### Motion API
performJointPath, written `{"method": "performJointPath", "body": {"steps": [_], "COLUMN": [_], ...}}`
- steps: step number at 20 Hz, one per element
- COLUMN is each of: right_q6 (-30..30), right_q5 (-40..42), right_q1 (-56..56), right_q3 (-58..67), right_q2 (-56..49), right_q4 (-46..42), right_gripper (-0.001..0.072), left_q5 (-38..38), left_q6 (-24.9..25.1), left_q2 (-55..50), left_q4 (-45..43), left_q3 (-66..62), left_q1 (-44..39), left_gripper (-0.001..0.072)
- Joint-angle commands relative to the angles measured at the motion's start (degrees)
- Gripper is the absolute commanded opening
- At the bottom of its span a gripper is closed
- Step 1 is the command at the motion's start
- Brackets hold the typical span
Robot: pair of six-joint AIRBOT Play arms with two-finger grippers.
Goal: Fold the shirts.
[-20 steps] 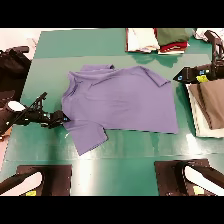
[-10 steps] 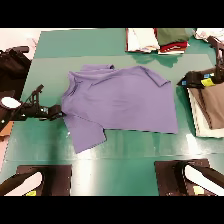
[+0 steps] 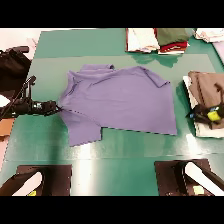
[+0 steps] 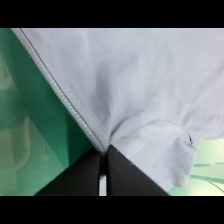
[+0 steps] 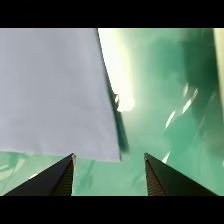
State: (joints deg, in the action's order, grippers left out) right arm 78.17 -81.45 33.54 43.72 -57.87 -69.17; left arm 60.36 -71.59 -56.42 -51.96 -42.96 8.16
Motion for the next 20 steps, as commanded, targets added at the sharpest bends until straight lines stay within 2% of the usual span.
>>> {"method": "performJointPath", "body": {"steps": [1, 2, 8, 10, 12, 14, 17, 20], "right_q6": [-0.28, -0.28, -0.24, -0.24, -0.26, -0.26, -0.28, -0.28], "right_q5": [4.76, 5.75, 9.55, 11.06, 13.79, 16.57, 16.31, 15.54], "right_q1": [0.90, -0.09, -6.54, -8.90, -11.15, -13.77, -18.43, -21.44], "right_q3": [-10.47, -11.98, -15.63, -15.50, -15.50, -15.41, -10.99, 0.26], "right_q2": [0.44, 0.42, 0.44, 0.44, 0.46, 0.48, 1.09, 6.64], "right_q4": [0.96, 1.40, 2.27, 2.62, 5.35, 7.15, 7.56, 7.69], "right_gripper": [0.0456, 0.0429, 0.0427, 0.0313, 0.0271, 0.0032, 0.0015, 0.0015], "left_q5": [0.17, 0.20, 0.33, 0.33, 0.33, 0.39, 2.36, 3.15], "left_q6": [0.07, 0.07, 0.04, 0.04, 0.04, 0.04, -0.37, -1.51], "left_q2": [0.28, 0.28, 0.28, 0.28, 0.31, 0.31, 0.70, 5.88], "left_q4": [-0.15, -0.15, -0.11, -0.11, -0.11, -0.09, -0.15, -0.57], "left_q3": [-0.11, -0.11, -0.11, -0.11, -0.13, -0.13, -3.41, -12.20], "left_q1": [0.04, 0.04, 0.04, 0.04, 0.04, 0.04, 0.04, 0.07], "left_gripper": [0.0025, 0.0025, 0.0025, 0.0025, 0.0025, 0.0025, 0.0024, 0.0024]}}
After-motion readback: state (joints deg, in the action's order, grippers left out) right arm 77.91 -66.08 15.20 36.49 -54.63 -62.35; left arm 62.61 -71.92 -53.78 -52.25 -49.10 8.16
